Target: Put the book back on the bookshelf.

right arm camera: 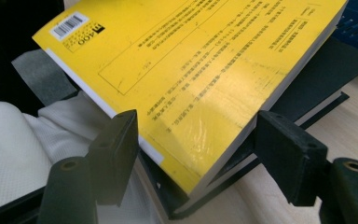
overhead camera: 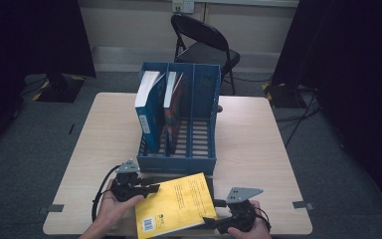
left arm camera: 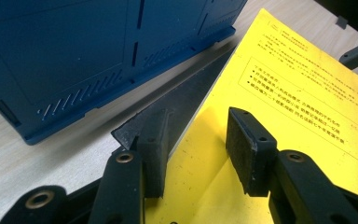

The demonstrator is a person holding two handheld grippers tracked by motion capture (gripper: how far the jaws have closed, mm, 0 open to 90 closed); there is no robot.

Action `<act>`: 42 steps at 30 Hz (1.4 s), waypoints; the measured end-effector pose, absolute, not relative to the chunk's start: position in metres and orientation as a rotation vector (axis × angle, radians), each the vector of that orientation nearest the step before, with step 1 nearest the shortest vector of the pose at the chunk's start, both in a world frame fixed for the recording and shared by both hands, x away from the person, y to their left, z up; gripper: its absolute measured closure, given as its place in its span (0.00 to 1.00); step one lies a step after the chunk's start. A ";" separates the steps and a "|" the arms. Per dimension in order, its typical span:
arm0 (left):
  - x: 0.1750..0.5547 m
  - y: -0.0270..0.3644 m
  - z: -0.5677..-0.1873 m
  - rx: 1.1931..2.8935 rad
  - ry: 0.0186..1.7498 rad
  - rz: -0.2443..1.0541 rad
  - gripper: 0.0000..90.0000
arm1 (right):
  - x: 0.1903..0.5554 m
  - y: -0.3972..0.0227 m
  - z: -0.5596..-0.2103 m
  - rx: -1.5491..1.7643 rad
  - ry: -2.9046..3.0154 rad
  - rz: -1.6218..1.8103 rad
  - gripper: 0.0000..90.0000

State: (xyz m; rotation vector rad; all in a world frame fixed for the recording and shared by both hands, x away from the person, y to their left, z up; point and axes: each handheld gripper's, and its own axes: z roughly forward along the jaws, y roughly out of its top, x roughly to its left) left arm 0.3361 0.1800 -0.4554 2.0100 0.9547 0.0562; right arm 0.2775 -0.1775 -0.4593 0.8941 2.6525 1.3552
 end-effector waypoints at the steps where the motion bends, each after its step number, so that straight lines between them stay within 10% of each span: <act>1: 0.335 0.178 -0.454 2.013 0.971 0.067 0.66 | 0.276 -0.177 -0.460 0.878 2.646 1.349 0.34; 16: 0.312 0.194 -0.452 2.047 0.955 -0.005 0.65 | 0.292 -0.181 -0.458 0.963 2.585 1.365 0.55; 42: 0.311 0.187 -0.447 2.104 0.934 -0.051 0.63 | 0.315 -0.173 -0.458 1.027 2.548 1.347 0.59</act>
